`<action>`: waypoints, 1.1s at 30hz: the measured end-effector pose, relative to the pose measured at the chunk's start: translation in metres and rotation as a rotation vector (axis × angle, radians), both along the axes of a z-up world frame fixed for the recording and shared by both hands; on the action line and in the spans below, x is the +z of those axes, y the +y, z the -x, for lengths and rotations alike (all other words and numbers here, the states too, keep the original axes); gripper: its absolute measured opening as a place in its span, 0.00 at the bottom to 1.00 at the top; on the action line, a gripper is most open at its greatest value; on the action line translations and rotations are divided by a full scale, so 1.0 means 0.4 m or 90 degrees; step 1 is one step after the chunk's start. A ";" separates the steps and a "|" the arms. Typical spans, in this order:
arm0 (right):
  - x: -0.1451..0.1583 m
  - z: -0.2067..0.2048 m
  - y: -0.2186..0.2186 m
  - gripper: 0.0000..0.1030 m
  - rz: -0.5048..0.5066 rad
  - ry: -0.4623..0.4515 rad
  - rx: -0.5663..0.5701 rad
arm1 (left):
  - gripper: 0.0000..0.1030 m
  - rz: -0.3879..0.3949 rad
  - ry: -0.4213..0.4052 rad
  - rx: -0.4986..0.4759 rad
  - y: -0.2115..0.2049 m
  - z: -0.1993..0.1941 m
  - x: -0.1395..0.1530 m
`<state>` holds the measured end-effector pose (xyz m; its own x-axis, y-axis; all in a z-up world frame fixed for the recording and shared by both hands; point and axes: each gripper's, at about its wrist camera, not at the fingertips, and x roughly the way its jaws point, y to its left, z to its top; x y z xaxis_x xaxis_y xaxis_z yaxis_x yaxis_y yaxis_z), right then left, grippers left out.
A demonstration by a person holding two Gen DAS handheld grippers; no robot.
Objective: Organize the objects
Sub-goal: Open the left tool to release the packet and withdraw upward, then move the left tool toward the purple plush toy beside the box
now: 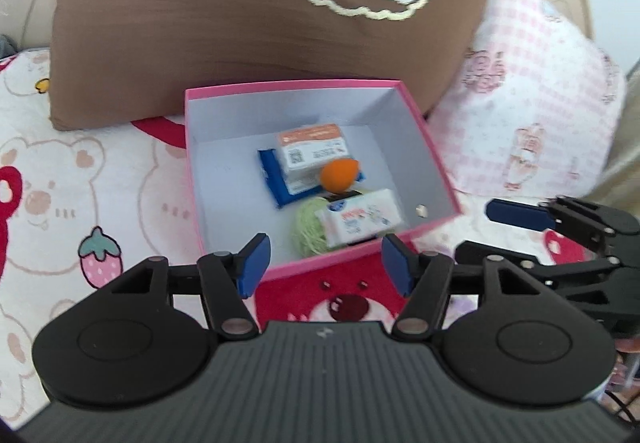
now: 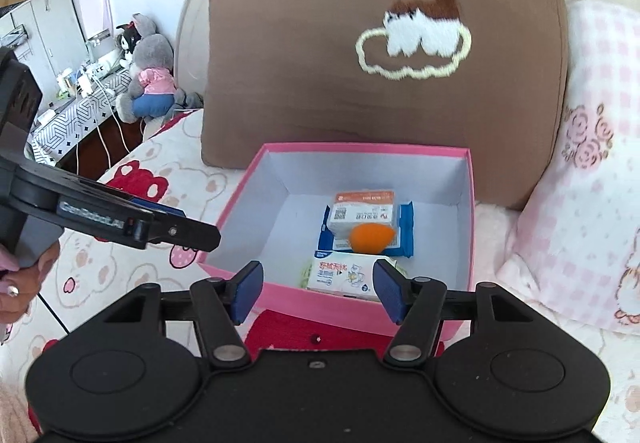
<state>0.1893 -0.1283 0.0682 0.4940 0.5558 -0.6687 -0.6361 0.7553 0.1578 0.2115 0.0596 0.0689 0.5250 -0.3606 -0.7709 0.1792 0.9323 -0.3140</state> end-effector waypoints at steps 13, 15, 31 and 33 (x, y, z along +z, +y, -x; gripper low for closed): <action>0.061 0.117 0.004 0.70 0.020 -0.037 0.017 | 0.63 0.007 -0.045 -0.038 0.030 0.141 0.105; 0.069 0.131 -0.003 0.74 0.013 -0.041 0.011 | 0.64 0.014 -0.046 -0.039 0.033 0.162 0.112; 0.046 0.225 -0.033 0.96 0.049 -0.028 0.012 | 0.71 0.002 -0.066 -0.058 0.043 0.308 0.146; 0.043 0.234 -0.046 0.96 0.054 -0.022 0.006 | 0.71 0.005 -0.058 -0.060 0.045 0.324 0.140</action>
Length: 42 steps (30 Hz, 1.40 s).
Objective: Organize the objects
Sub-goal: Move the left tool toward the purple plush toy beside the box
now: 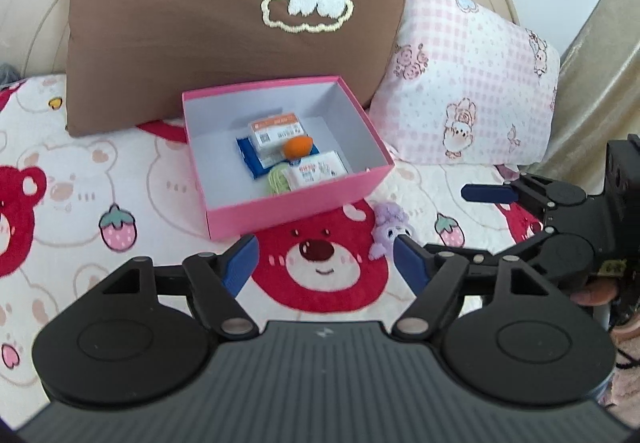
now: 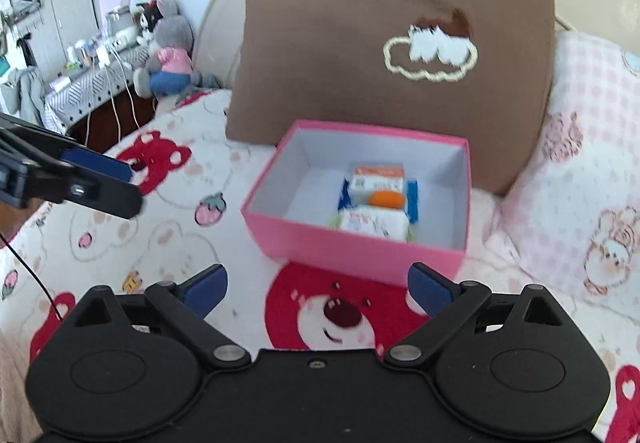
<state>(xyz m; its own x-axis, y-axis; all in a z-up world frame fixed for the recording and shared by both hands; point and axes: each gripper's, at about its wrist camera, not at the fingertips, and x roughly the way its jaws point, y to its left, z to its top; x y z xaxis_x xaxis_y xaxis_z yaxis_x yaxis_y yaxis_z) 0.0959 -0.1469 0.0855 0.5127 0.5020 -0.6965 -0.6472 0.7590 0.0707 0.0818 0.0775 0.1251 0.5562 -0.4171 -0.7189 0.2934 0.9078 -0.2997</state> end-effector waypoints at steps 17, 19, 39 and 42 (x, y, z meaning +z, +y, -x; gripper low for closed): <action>-0.041 0.104 -0.044 0.96 0.057 0.036 0.024 | 1.00 0.012 0.078 -0.045 -0.069 0.030 -0.105; -0.052 0.110 -0.046 0.96 0.065 0.041 0.024 | 1.00 0.010 0.092 -0.054 -0.080 0.028 -0.128; -0.150 0.083 -0.089 0.96 0.097 0.003 0.003 | 1.00 0.019 0.156 -0.051 -0.151 -0.041 -0.307; -0.170 0.085 -0.094 0.96 0.096 -0.030 0.012 | 1.00 0.018 0.149 -0.049 -0.161 -0.055 -0.325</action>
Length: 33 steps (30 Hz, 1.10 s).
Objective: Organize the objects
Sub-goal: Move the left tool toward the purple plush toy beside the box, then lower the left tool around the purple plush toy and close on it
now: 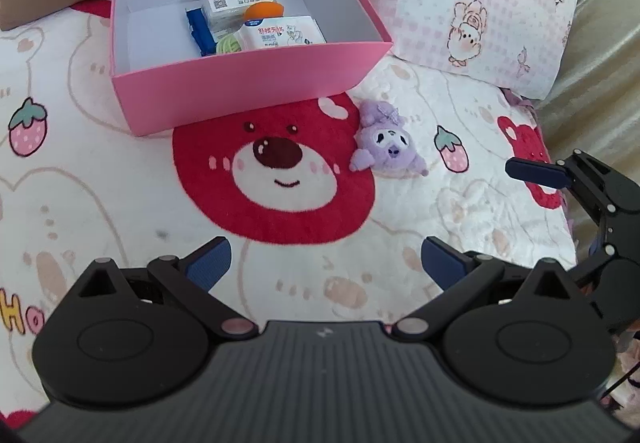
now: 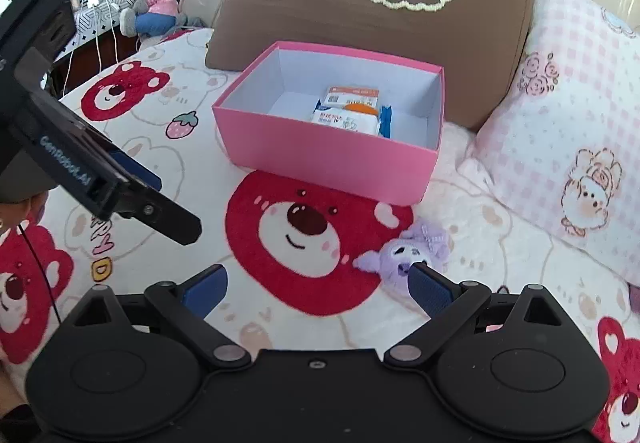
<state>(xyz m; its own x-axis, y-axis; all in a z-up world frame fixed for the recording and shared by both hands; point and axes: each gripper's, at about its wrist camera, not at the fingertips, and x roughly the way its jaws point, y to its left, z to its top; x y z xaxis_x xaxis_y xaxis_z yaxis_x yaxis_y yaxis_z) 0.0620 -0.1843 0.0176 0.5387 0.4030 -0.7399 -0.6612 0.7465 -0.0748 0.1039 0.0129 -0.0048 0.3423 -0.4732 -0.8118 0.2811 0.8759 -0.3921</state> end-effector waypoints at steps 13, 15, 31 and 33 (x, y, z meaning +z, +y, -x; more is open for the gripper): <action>-0.107 -0.032 -0.028 0.95 0.058 -0.035 -0.034 | 1.00 -0.030 -0.023 -0.006 -0.046 -0.031 -0.081; -0.121 -0.042 -0.029 0.95 0.056 -0.028 -0.030 | 1.00 -0.035 -0.033 -0.002 -0.049 -0.034 -0.087; -0.211 -0.116 -0.017 0.95 0.007 -0.014 -0.065 | 0.98 0.035 -0.076 0.015 -0.106 -0.074 -0.153; -0.226 -0.126 -0.023 0.95 0.000 -0.021 -0.076 | 0.97 0.042 -0.088 0.018 -0.118 -0.080 -0.164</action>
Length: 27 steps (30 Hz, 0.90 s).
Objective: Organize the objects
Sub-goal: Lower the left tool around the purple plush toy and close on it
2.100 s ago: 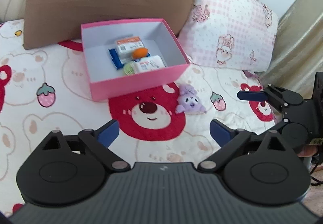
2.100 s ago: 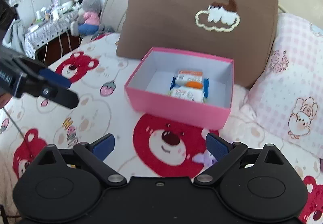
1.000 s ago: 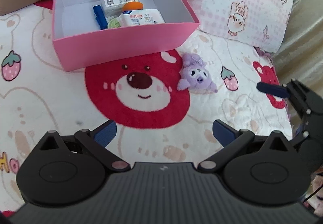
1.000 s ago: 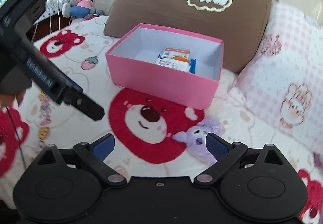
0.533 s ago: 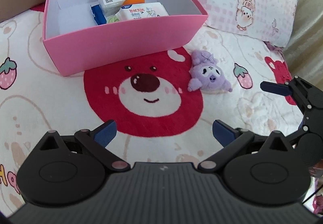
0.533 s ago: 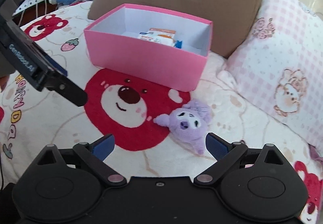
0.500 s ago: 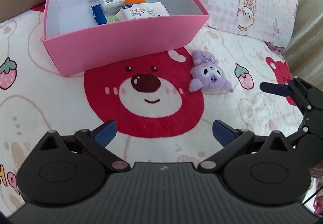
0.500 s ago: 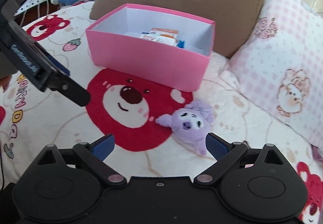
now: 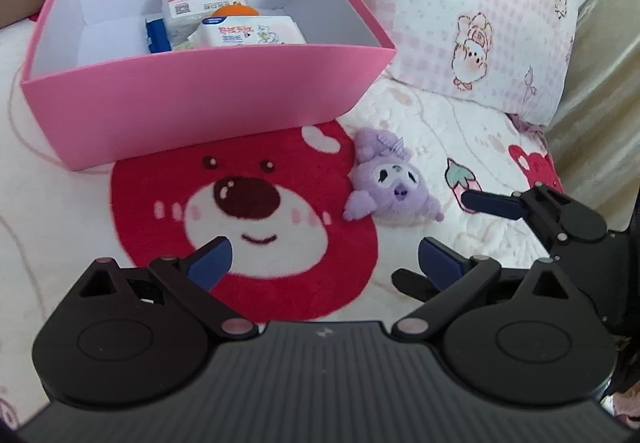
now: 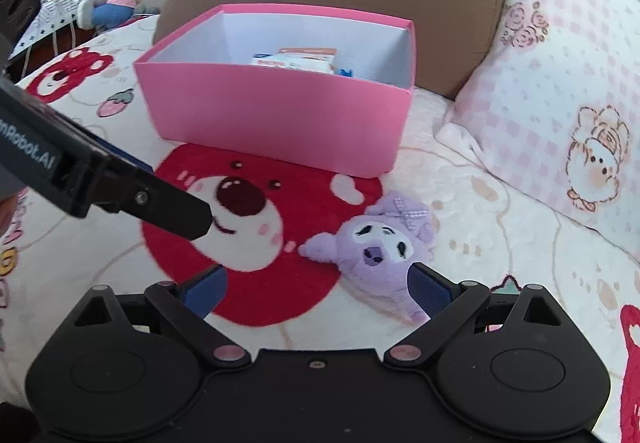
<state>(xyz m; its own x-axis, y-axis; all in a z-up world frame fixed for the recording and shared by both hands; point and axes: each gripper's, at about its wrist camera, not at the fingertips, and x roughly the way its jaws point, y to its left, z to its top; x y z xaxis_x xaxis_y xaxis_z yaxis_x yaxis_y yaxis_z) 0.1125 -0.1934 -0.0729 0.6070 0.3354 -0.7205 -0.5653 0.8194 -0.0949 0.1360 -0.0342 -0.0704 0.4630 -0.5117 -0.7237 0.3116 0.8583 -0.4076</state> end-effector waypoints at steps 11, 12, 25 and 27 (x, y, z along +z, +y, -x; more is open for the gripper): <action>-0.066 -0.051 -0.025 0.94 0.009 -0.008 -0.033 | 0.91 -0.016 -0.070 -0.026 -0.087 -0.038 -0.064; -0.070 -0.055 -0.026 0.94 0.008 -0.007 -0.036 | 0.90 -0.024 -0.070 -0.031 -0.094 -0.042 -0.071; -0.115 -0.104 -0.030 0.94 -0.003 0.011 -0.044 | 0.85 0.062 -0.034 -0.042 -0.134 -0.105 -0.137; -0.121 -0.109 -0.030 0.94 -0.009 0.011 -0.048 | 0.85 0.091 -0.029 -0.038 -0.147 -0.115 -0.148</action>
